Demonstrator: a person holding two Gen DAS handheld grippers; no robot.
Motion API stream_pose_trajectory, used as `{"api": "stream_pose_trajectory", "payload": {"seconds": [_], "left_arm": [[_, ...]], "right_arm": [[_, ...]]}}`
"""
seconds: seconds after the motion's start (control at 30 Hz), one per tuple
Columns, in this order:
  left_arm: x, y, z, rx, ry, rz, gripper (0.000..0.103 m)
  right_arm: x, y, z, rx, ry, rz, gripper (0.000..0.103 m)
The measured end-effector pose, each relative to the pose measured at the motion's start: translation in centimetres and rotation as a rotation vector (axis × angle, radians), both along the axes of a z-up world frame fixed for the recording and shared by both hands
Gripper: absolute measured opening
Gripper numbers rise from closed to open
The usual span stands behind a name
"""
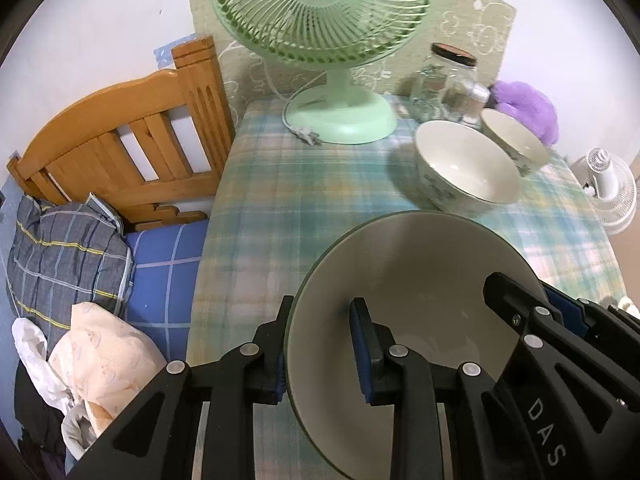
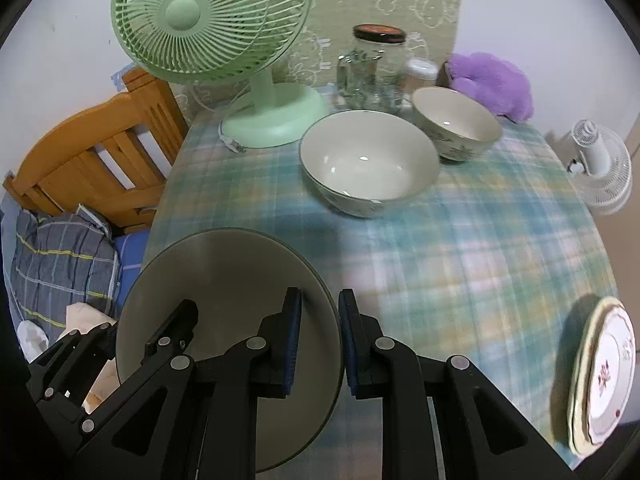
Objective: Organize plates and bowls
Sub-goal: 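Carry the grey bowl with both grippers toward the plate stack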
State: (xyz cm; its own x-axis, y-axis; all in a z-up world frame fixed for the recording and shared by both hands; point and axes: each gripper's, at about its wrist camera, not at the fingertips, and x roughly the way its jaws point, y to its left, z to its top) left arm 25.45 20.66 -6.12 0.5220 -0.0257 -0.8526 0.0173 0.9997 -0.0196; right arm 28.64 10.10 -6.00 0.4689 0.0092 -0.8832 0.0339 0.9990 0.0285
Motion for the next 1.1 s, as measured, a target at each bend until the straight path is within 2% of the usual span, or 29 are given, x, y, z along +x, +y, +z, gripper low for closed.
{"api": "stream_pose_trajectory", "payload": {"seconds": [0.2,0.53,0.7,1.1], "left_arm": [[-2.5,-2.0,1.3,0.001,-0.011,-0.01,0.025],[-6.0,-7.8,2.1,-0.005,-0.014,-0.062,0.025],[-7.4,-10.8,1.0,-0.013,0.025,-0.081,0.025],[-9.2,-16.4,-1.1,0.001,0.057,-0.092,0.025]], "right_arm": [[-2.7,-1.8,1.6,0.0,-0.013,-0.011,0.023],[-6.9,-7.1,3.1,-0.015,-0.025,-0.044,0.023],[-8.6,-9.9,2.7,-0.034,0.005,-0.048,0.023],[-10.7,-16.0,0.5,-0.041,0.048,-0.039,0.022]]}}
